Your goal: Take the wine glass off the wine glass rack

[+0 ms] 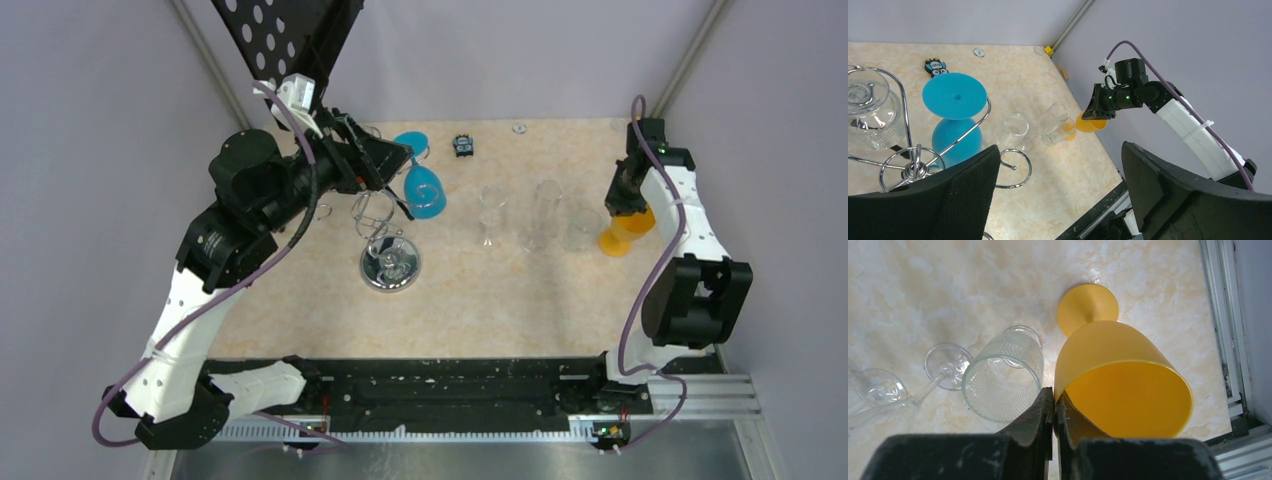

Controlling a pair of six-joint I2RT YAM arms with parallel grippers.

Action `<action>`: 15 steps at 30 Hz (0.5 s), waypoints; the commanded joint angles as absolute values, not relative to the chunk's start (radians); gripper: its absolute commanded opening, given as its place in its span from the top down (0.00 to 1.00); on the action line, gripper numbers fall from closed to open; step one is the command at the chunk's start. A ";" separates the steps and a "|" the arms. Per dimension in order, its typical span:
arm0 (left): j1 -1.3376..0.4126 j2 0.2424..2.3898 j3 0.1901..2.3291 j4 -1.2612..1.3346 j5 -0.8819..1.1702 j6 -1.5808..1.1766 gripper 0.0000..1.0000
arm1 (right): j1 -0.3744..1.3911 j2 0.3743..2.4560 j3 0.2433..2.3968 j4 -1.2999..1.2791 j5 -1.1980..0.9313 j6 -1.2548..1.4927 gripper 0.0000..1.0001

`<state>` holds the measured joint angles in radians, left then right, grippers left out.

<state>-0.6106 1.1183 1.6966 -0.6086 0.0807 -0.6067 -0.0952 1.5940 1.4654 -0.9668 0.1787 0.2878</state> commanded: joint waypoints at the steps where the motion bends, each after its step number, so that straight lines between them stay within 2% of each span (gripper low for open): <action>1: -0.609 1.120 1.732 -0.585 0.079 -0.597 0.06 | -0.101 1.602 1.473 -0.946 0.162 0.271 0.93; 8: -0.607 1.121 1.739 -0.593 0.063 -0.592 0.06 | -0.102 1.595 1.527 -0.966 0.181 0.271 0.72; 15: -0.603 1.153 1.764 -0.608 0.046 -0.585 0.06 | -0.101 1.533 1.576 -0.969 0.196 0.284 0.65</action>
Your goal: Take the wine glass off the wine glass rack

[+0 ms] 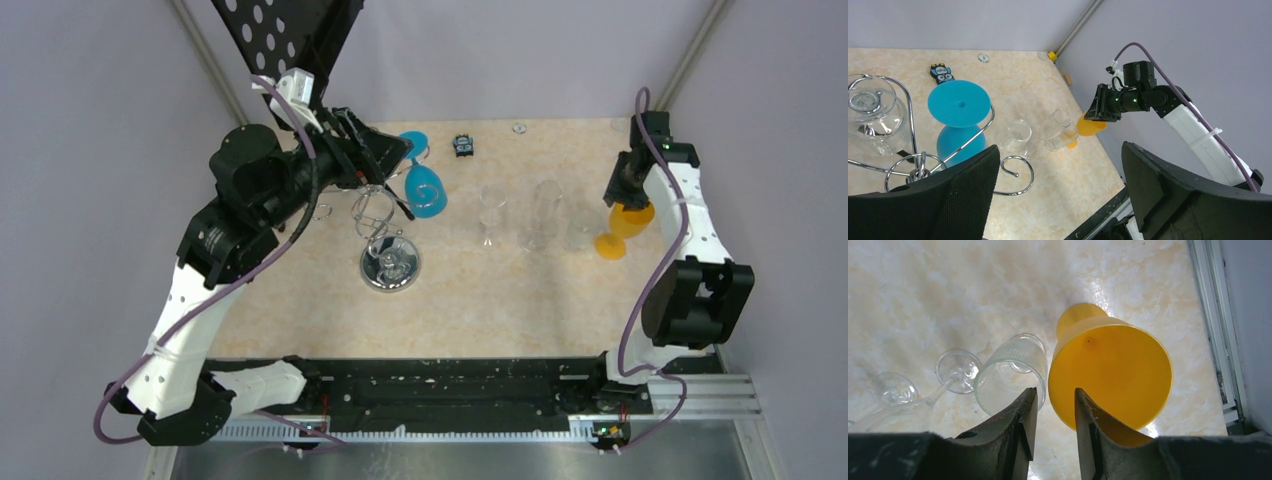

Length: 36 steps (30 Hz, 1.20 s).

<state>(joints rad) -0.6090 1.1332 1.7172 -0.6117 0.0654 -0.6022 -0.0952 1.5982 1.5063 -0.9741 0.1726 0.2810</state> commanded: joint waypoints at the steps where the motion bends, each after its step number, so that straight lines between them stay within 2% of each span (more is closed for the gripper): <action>1: -0.603 1.161 1.770 -0.611 0.038 -0.585 0.06 | -0.101 1.521 1.583 -0.967 0.195 0.287 0.64; 5: -0.597 1.208 1.803 -0.635 -0.015 -0.596 0.09 | -0.102 1.462 1.600 -0.949 0.164 0.304 0.62; 8: -0.585 1.271 1.846 -0.669 -0.037 -0.607 0.18 | -0.101 1.411 1.591 -0.924 0.101 0.325 0.62; 12: -0.577 1.345 1.885 -0.699 -0.032 -0.626 0.38 | -0.101 1.342 1.544 -0.882 0.011 0.357 0.63; 14: -0.574 1.368 1.890 -0.703 -0.057 -0.631 0.43 | -0.101 1.319 1.525 -0.872 -0.023 0.365 0.63; 20: -0.553 1.437 1.922 -0.776 -0.170 -0.613 0.41 | -0.101 1.273 1.470 -0.864 -0.049 0.360 0.63; 31: -0.488 1.515 1.946 -0.862 -0.172 -0.600 0.37 | -0.100 1.248 1.426 -0.841 -0.095 0.363 0.63; 33: -0.483 1.536 1.965 -0.875 -0.161 -0.589 0.38 | -0.099 1.251 1.431 -0.839 -0.104 0.364 0.64; 36: -0.475 1.570 2.005 -0.898 -0.114 -0.584 0.45 | -0.094 1.253 1.434 -0.836 -0.107 0.366 0.64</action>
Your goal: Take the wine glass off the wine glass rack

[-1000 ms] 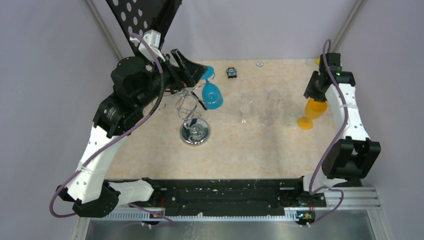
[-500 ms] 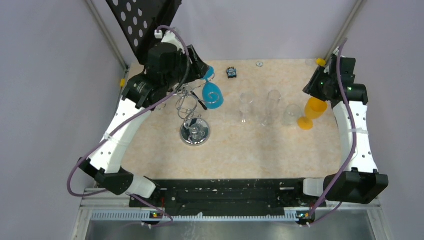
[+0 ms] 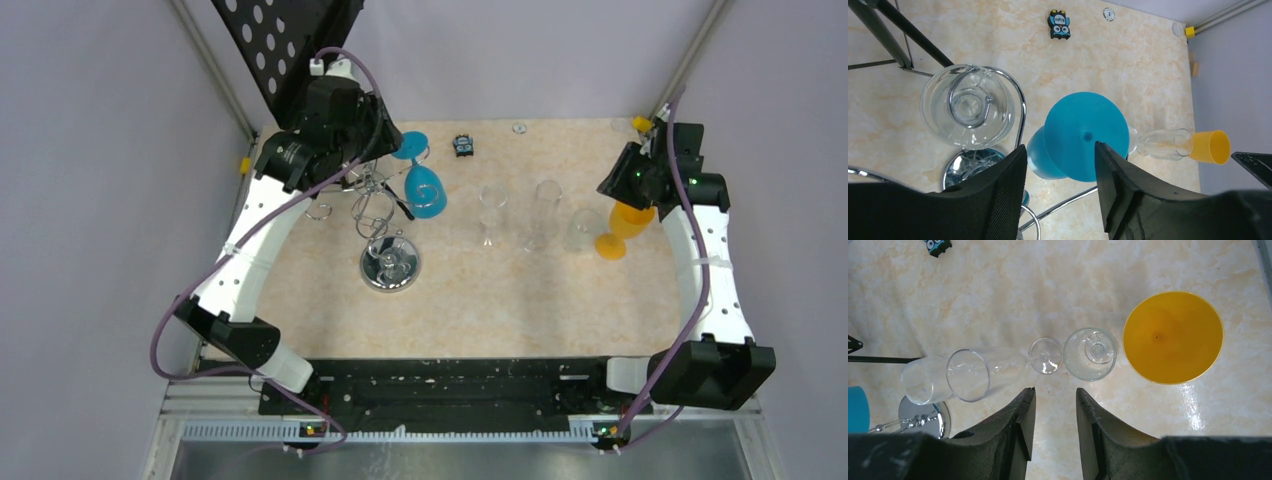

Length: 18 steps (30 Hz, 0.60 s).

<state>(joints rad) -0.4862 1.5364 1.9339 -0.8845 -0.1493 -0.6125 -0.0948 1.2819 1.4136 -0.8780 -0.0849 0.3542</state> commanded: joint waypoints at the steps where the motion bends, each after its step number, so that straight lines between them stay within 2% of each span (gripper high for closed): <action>1: -0.472 1.577 2.013 -0.902 -0.102 -0.587 0.48 | -0.092 1.253 1.434 -0.836 -0.108 0.366 0.64; 5: -0.464 1.588 2.017 -0.913 -0.087 -0.606 0.51 | -0.089 1.253 1.430 -0.831 -0.110 0.368 0.64; 12: -0.462 1.614 2.013 -0.929 -0.097 -0.607 0.45 | -0.084 1.253 1.424 -0.825 -0.113 0.369 0.64; 18: -0.447 1.623 2.006 -0.907 -0.015 -0.654 0.44 | -0.083 1.251 1.425 -0.823 -0.120 0.371 0.64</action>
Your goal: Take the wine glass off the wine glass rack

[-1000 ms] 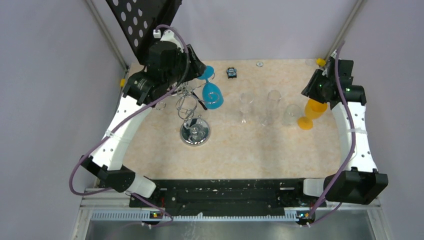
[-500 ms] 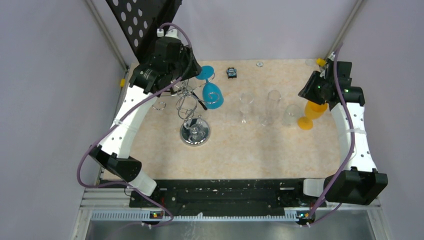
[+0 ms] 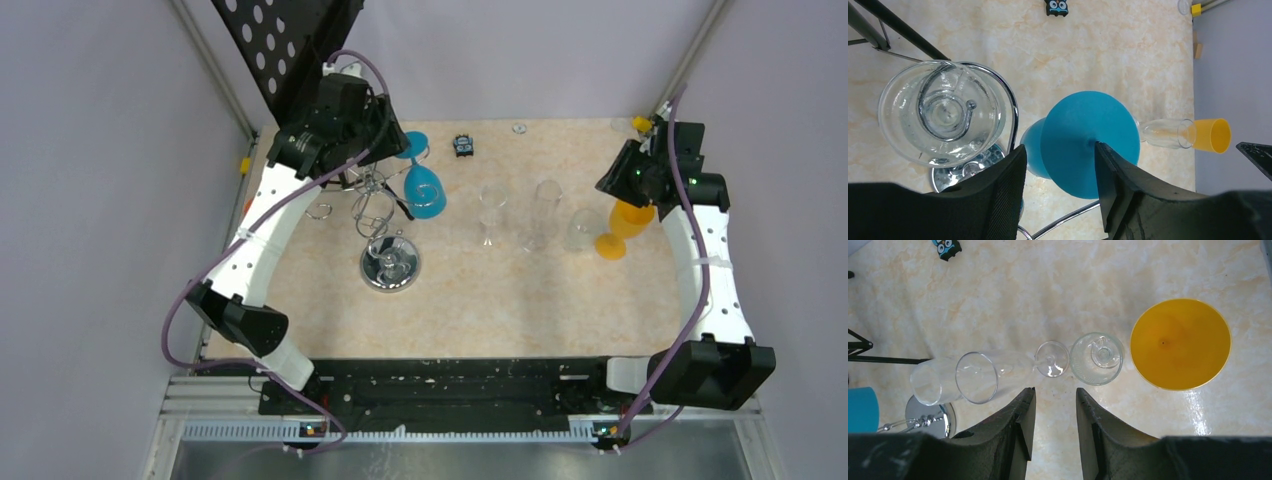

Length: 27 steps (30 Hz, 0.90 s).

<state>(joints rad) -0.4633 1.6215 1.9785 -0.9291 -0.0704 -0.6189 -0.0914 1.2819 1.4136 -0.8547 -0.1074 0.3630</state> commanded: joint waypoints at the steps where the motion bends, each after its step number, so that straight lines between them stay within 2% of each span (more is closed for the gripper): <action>1: -0.440 1.618 1.993 -0.895 0.008 -0.667 0.44 | -0.083 1.249 1.425 -0.823 -0.122 0.371 0.64; 7: -0.402 1.549 1.884 -0.766 0.118 -0.775 0.45 | -0.081 1.238 1.421 -0.824 -0.120 0.370 0.64; 13: -0.369 1.521 1.801 -0.690 0.205 -0.846 0.54 | -0.081 1.235 1.422 -0.824 -0.122 0.372 0.64; 22: -0.350 1.451 1.699 -0.545 0.282 -0.926 0.77 | -0.081 1.226 1.416 -0.822 -0.120 0.372 0.64; 26: -0.351 1.439 1.682 -0.509 0.304 -0.952 0.92 | -0.081 1.224 1.415 -0.822 -0.117 0.371 0.64; 27: -0.351 1.438 1.680 -0.504 0.307 -0.956 0.98 | -0.081 1.223 1.414 -0.821 -0.117 0.372 0.64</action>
<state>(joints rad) -0.3542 1.4754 1.6985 -0.5663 0.2546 -0.9043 -0.0872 1.2633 1.4136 -0.8524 -0.1154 0.3641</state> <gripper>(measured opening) 0.099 0.362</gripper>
